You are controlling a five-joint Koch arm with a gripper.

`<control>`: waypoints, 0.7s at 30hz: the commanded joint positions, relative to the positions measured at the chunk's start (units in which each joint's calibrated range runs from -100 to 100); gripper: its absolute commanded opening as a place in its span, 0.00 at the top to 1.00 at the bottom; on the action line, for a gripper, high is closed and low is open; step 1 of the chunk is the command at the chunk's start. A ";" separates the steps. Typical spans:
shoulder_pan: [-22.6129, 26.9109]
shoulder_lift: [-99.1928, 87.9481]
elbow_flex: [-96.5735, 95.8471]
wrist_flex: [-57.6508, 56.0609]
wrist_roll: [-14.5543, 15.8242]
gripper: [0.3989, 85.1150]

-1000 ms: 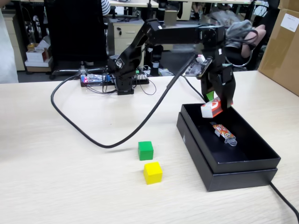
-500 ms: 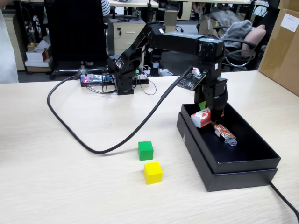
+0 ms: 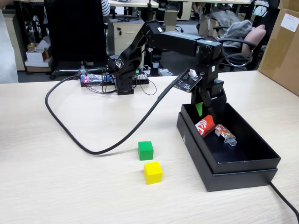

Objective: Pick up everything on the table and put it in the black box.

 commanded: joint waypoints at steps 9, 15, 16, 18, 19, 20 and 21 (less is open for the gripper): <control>-5.37 -26.16 7.82 -0.24 -1.07 0.59; -12.70 -25.81 -3.33 1.05 -3.76 0.51; -13.53 -25.70 -5.69 1.05 -4.00 0.51; -15.04 -24.78 -10.50 1.92 -4.35 0.50; -16.26 -24.21 -15.84 3.82 -4.79 0.50; -16.70 -23.98 -18.38 5.11 -4.84 0.50; -17.09 -23.86 -21.28 6.93 -5.03 0.50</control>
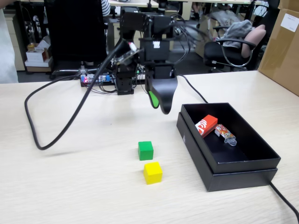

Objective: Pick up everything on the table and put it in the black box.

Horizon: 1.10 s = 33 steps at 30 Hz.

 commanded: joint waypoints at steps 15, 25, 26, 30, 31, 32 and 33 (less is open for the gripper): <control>-1.86 6.05 -8.27 18.14 -1.71 0.50; -2.30 16.84 0.16 18.14 -2.10 0.50; -2.30 17.18 0.34 18.14 -2.10 0.50; -2.64 19.13 0.98 18.14 -2.20 0.50; -2.74 19.71 1.16 18.14 -2.30 0.50; -2.93 20.62 1.52 18.14 -2.49 0.50; -3.08 21.43 1.79 18.14 -2.64 0.50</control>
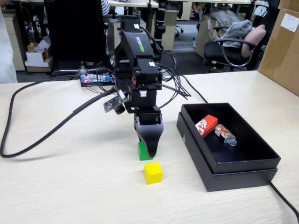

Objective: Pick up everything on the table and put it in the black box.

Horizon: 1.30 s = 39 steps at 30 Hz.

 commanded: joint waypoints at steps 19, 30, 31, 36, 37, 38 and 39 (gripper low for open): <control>-0.78 2.01 4.44 1.29 -1.07 0.81; 0.15 -8.31 3.35 0.59 -0.83 0.95; 0.63 -10.84 2.54 0.34 -0.78 0.95; 3.32 -23.11 0.18 -1.57 0.05 0.95; 4.10 -25.64 -0.55 -1.57 0.20 0.95; 5.03 -28.39 -1.18 -1.57 0.34 0.95; 6.40 -31.72 -1.72 -1.65 0.63 0.95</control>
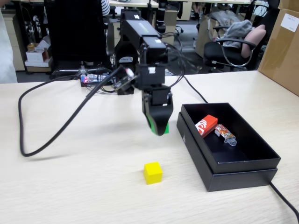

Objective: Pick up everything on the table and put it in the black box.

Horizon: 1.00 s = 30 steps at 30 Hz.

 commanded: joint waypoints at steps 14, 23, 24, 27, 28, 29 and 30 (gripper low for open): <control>13.19 -0.13 11.99 -0.33 4.64 0.95; 13.09 8.13 11.63 -0.33 5.27 0.95; 12.65 8.01 10.45 -0.33 5.27 0.95; 11.67 8.36 7.64 -0.25 5.27 0.94; 11.53 8.36 6.73 -0.07 5.32 0.94; 11.43 8.36 5.92 -0.07 5.37 0.93; 11.33 8.36 5.28 0.01 5.37 0.89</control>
